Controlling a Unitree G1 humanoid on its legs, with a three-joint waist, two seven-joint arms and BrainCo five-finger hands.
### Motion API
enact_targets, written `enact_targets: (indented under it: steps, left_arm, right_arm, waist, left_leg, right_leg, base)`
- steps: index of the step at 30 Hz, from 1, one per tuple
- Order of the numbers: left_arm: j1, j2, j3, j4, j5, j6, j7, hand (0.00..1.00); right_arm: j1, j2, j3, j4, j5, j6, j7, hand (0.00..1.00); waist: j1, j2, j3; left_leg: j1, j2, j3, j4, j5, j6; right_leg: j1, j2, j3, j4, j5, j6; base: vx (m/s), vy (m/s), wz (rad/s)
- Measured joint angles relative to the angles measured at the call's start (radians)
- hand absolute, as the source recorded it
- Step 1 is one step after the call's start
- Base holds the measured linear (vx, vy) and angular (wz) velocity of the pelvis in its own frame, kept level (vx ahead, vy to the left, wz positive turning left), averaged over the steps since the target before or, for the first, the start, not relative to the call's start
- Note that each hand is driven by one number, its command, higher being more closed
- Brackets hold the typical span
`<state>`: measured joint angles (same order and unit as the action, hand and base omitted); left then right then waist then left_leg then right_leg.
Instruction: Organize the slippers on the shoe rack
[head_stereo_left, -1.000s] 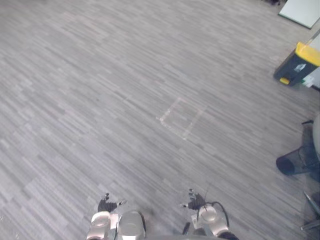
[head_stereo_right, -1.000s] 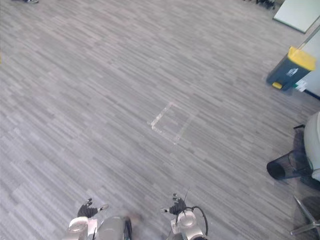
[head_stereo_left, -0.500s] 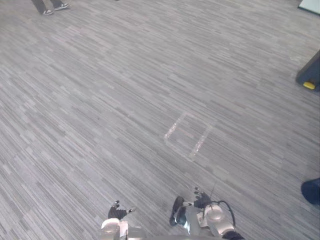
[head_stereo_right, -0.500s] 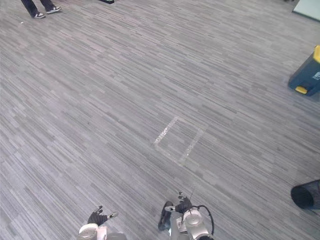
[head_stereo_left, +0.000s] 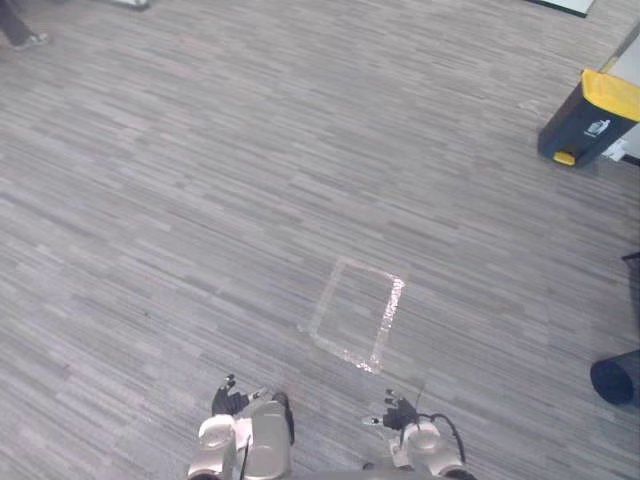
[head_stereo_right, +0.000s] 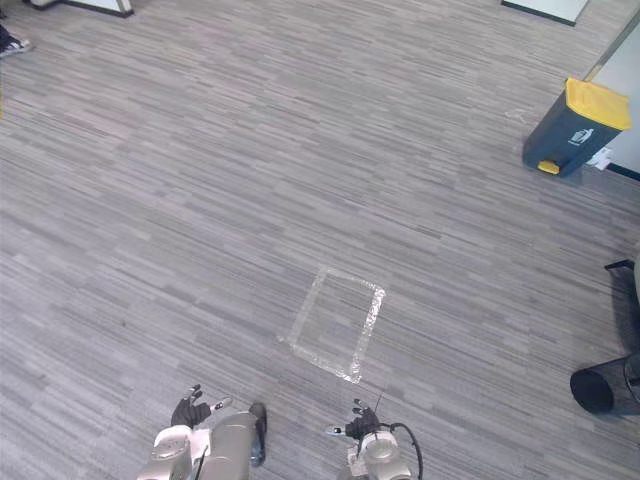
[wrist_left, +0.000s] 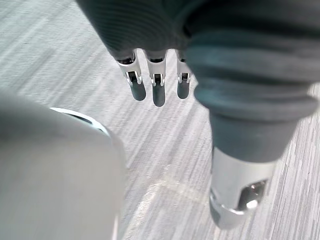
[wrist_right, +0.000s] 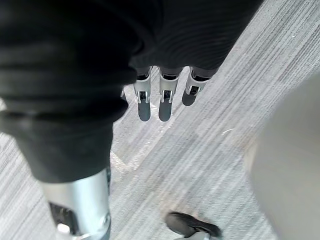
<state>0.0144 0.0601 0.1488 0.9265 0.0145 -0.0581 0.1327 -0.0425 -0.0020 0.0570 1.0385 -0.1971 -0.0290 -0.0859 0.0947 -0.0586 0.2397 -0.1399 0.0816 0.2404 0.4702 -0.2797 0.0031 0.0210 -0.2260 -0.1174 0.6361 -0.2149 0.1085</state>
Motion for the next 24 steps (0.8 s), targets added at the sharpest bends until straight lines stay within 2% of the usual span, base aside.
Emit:
enact_targets:
  steps: [1, 2, 3, 4, 5, 6, 7, 8, 9, 10, 11, 12, 13, 14, 15, 16, 17, 18, 19, 21, 22, 24]
  left_arm:
    - [0.001, 0.009, -0.014, 0.014, 0.001, 0.007, 0.000, 0.00]
    - [0.004, 0.010, -0.016, 0.019, 0.001, 0.007, 0.000, 0.00]
    - [0.008, 0.012, -0.025, 0.029, 0.001, 0.008, 0.000, 0.00]
    - [0.009, 0.014, -0.032, 0.033, 0.001, 0.011, 0.000, 0.00]
    - [0.009, 0.013, -0.032, 0.037, 0.001, 0.012, 0.000, 0.00]
    - [0.009, 0.014, -0.034, 0.043, 0.001, 0.019, 0.000, 0.00]
    - [0.008, 0.014, -0.042, 0.048, 0.002, 0.023, -0.001, 0.00]
    - [0.007, 0.014, -0.049, 0.049, 0.002, 0.024, -0.001, 0.00]
    - [0.012, 0.013, -0.055, 0.051, 0.003, 0.024, -0.002, 0.00]
    - [0.013, 0.016, -0.060, 0.051, 0.004, 0.022, -0.002, 0.00]
    - [0.017, 0.023, -0.061, 0.053, 0.006, 0.022, -0.003, 0.00]
    - [0.011, 0.021, -0.058, 0.069, 0.007, 0.022, -0.001, 0.00]
    - [0.007, -0.004, -0.063, 0.077, 0.015, 0.022, -0.005, 0.00]
    - [0.007, -0.009, -0.070, 0.076, 0.017, 0.022, -0.005, 0.00]
    - [0.007, -0.026, -0.070, 0.078, 0.022, 0.022, -0.004, 0.00]
    - [0.001, -0.032, -0.065, 0.079, 0.021, 0.024, -0.005, 0.00]
    - [-0.001, -0.033, -0.066, 0.079, 0.022, 0.025, -0.005, 0.00]
    - [0.000, -0.033, -0.070, 0.081, 0.023, 0.026, -0.007, 0.00]
    - [-0.003, -0.032, -0.069, 0.081, 0.023, 0.022, -0.009, 0.00]
    - [-0.002, -0.026, -0.069, 0.075, 0.022, 0.021, -0.009, 0.00]
    - [0.006, -0.025, -0.064, 0.060, 0.021, 0.020, -0.008, 0.00]
    - [0.011, -0.028, -0.055, 0.033, 0.021, 0.014, -0.007, 0.00]
  right_arm:
    - [-0.009, -0.001, 0.000, -0.001, -0.001, -0.001, 0.003, 0.00]
    - [-0.011, -0.001, 0.000, -0.001, -0.002, -0.001, 0.004, 0.00]
    - [-0.014, -0.001, 0.000, -0.001, -0.002, -0.003, 0.006, 0.00]
    - [-0.024, -0.001, 0.004, 0.000, -0.006, -0.003, 0.006, 0.00]
    - [-0.027, -0.001, 0.004, 0.000, -0.010, -0.002, 0.006, 0.00]
    - [-0.037, -0.001, 0.004, -0.003, -0.025, -0.003, 0.006, 0.00]
    - [-0.048, -0.003, 0.003, -0.004, -0.038, -0.003, 0.006, 0.00]
    - [-0.053, -0.004, 0.003, -0.004, -0.039, -0.002, 0.006, 0.00]
    - [-0.065, -0.004, 0.003, -0.003, -0.039, -0.001, 0.005, 0.00]
    - [-0.062, -0.004, 0.004, -0.002, -0.039, -0.001, 0.005, 0.00]
    - [-0.044, -0.006, 0.003, -0.003, -0.040, -0.001, 0.005, 0.00]
    - [-0.040, -0.021, 0.002, -0.016, -0.039, -0.002, 0.006, 0.00]
    - [-0.047, -0.048, -0.003, -0.026, -0.040, -0.001, 0.004, 0.00]
    - [-0.045, -0.050, -0.008, -0.026, -0.040, -0.001, 0.004, 0.00]
    - [-0.043, -0.060, -0.020, -0.027, -0.040, 0.000, 0.005, 0.00]
    - [-0.044, -0.061, -0.021, -0.031, -0.040, 0.001, 0.004, 0.00]
    - [-0.043, -0.061, -0.021, -0.031, -0.040, 0.001, 0.004, 0.00]
    - [-0.037, -0.056, -0.014, -0.031, -0.039, 0.002, 0.004, 0.00]
    - [-0.027, -0.053, -0.008, -0.028, -0.038, 0.005, 0.001, 0.00]
    - [-0.026, -0.053, -0.006, -0.017, -0.036, 0.007, 0.000, 0.00]
    - [-0.025, -0.053, -0.006, -0.010, -0.036, 0.008, -0.001, 0.00]
    - [-0.030, -0.053, -0.006, 0.000, -0.036, 0.009, -0.002, 0.00]
  waist:
    - [-0.005, 0.001, 0.001]
    - [-0.007, 0.003, 0.003]
    - [-0.016, 0.012, 0.005]
    - [-0.018, 0.015, 0.006]
    - [-0.020, 0.016, 0.007]
    - [-0.024, 0.020, 0.009]
    - [-0.034, 0.021, 0.010]
    - [-0.036, 0.022, 0.011]
    - [-0.036, 0.021, 0.011]
    - [-0.035, 0.014, 0.010]
    - [-0.036, -0.001, 0.005]
    - [-0.041, 0.004, 0.003]
    - [-0.040, 0.060, -0.016]
    - [-0.045, 0.069, -0.018]
    - [-0.047, 0.101, -0.023]
    - [-0.046, 0.114, -0.026]
    - [-0.047, 0.116, -0.024]
    - [-0.046, 0.121, -0.024]
    - [-0.042, 0.124, -0.021]
    - [-0.038, 0.119, -0.019]
    - [-0.038, 0.114, -0.019]
    - [-0.028, 0.105, -0.015]
  left_leg:
    - [0.085, -0.009, 0.031, -0.029, -0.028, 0.014]
    - [0.115, -0.009, 0.038, -0.042, -0.034, 0.015]
    - [0.182, -0.009, 0.054, -0.094, -0.038, 0.018]
    - [0.239, -0.002, 0.072, -0.147, -0.037, 0.018]
    - [0.256, 0.003, 0.083, -0.163, -0.037, 0.017]
    - [0.293, 0.014, 0.115, -0.189, -0.037, 0.017]
    - [0.328, 0.024, 0.143, -0.220, -0.037, 0.017]
    - [0.341, 0.027, 0.153, -0.229, -0.037, 0.017]
    - [0.377, 0.028, 0.180, -0.252, -0.036, 0.014]
    - [0.394, 0.016, 0.186, -0.263, -0.037, 0.006]
    - [0.428, -0.004, 0.180, -0.268, -0.047, -0.032]
    - [0.464, -0.006, 0.158, -0.262, -0.072, -0.073]
    - [0.457, 0.035, 0.132, -0.215, -0.078, -0.083]
    - [0.447, 0.044, 0.123, -0.192, -0.078, -0.082]
    - [0.401, 0.090, 0.099, -0.061, -0.070, -0.095]
    - [0.339, 0.132, 0.078, 0.109, -0.022, -0.111]
    - [0.321, 0.142, 0.066, 0.159, 0.005, -0.111]
    - [0.270, 0.167, 0.032, 0.306, 0.063, -0.118]
    - [0.197, 0.200, 0.022, 0.503, 0.016, -0.132]
    - [0.154, 0.202, 0.021, 0.557, -0.020, -0.116]
    - [0.091, 0.192, 0.025, 0.544, -0.057, -0.106]
    - [0.026, 0.164, 0.004, 0.433, -0.086, -0.081]
  right_leg:
    - [-0.063, -0.059, -0.094, 0.207, -0.009, -0.017]
    - [-0.076, -0.077, -0.139, 0.253, -0.019, -0.035]
    - [-0.111, -0.104, -0.252, 0.307, -0.050, -0.082]
    - [-0.148, -0.093, -0.333, 0.278, -0.081, -0.106]
    - [-0.166, -0.083, -0.358, 0.250, -0.090, -0.109]
    - [-0.208, -0.059, -0.425, 0.142, -0.094, -0.113]
    - [-0.250, -0.029, -0.488, 0.005, -0.072, -0.124]
    - [-0.263, -0.017, -0.505, -0.048, -0.054, -0.128]
    - [-0.279, 0.025, -0.544, -0.217, 0.033, -0.137]
    - [-0.278, 0.044, -0.564, -0.310, 0.101, -0.146]
    - [-0.280, 0.050, -0.572, -0.373, 0.195, -0.187]
    - [-0.284, 0.052, -0.545, -0.343, 0.250, -0.311]
    - [-0.304, 0.059, -0.544, -0.250, 0.165, -0.282]
    - [-0.305, 0.061, -0.547, -0.237, 0.147, -0.279]
    - [-0.300, 0.087, -0.550, -0.208, 0.103, -0.279]
    - [-0.287, 0.109, -0.537, -0.203, 0.073, -0.277]
    - [-0.276, 0.117, -0.534, -0.206, 0.066, -0.274]
    - [-0.239, 0.142, -0.511, -0.233, 0.057, -0.268]
    - [-0.152, 0.187, -0.465, -0.294, 0.047, -0.257]
    - [-0.087, 0.205, -0.422, -0.338, 0.039, -0.252]
    - [-0.034, 0.213, -0.374, -0.377, 0.048, -0.237]
    - [0.002, 0.212, -0.307, -0.403, 0.065, -0.210]
  base:
    - [0.41, 0.210, -0.62]
    - [0.50, 0.220, -0.59]
    - [0.49, 0.145, -0.50]
    - [0.41, 0.110, -0.51]
    - [0.40, 0.063, -0.49]
    - [0.41, 0.018, -0.50]
    - [0.41, 0.018, -0.47]
    - [0.54, -0.023, -0.47]
    - [0.39, -0.044, -0.35]
    - [0.58, -0.086, -0.35]
    - [0.41, -0.085, -0.17]
    - [0.61, -0.092, -0.21]
    - [0.52, -0.071, -0.11]
    - [0.61, -0.102, -0.18]
    - [0.49, -0.136, -0.25]
    - [0.49, -0.136, -0.32]
    - [0.48, -0.095, -0.45]
    - [0.46, -0.040, -0.68]
    - [0.45, -0.018, -0.73]
    - [0.38, 0.057, -0.78]
    - [0.34, 0.119, -0.87]
    - [0.30, 0.217, -1.20]
